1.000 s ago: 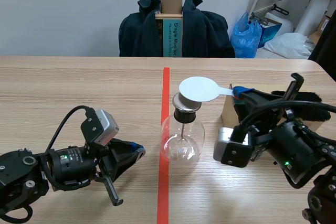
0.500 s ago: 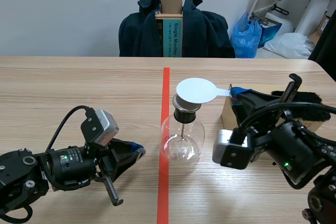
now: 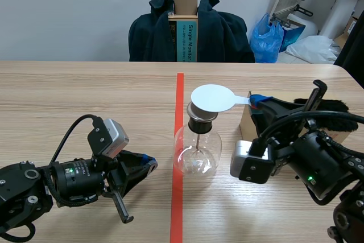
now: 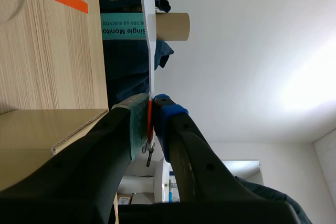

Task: Do the electroscope experiment.
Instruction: 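Hold the plate still at the electroscope, then move the plate toward and away from the electroscope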

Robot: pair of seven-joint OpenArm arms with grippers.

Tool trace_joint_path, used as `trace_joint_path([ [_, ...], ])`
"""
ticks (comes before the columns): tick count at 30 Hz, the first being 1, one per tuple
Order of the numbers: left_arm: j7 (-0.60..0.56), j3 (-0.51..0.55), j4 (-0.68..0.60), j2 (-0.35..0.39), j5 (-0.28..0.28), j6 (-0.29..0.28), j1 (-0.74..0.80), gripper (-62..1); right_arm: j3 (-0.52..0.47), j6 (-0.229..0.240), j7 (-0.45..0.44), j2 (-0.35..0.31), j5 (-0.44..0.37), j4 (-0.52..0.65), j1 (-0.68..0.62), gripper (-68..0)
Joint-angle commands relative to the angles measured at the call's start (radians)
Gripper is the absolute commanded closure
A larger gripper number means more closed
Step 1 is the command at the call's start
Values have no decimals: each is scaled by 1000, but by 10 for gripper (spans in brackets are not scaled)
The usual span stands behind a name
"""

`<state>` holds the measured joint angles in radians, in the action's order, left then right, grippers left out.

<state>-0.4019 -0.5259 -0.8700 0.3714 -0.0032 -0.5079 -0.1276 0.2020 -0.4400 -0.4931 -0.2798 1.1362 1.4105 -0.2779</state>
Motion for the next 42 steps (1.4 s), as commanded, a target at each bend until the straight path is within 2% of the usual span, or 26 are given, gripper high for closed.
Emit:
trace_joint_path([
  [1, -21, 8, -19, -5, -11, 1, -3, -21, -13, -11, 3, -11, -6, 17, 12, -8],
  [30, -21, 8, -19, -5, -11, 1, -3, -21, -13, -11, -9, -11, -2, 17, 12, -8],
  [35, -21, 8, -19, -5, -11, 1, -3, -21, -13, -11, 63, -11, -3, 17, 12, -8],
  [42, -21, 8, -19, -5, -11, 1, -3, -21, -13, -11, 239, -11, -3, 17, 12, -8],
])
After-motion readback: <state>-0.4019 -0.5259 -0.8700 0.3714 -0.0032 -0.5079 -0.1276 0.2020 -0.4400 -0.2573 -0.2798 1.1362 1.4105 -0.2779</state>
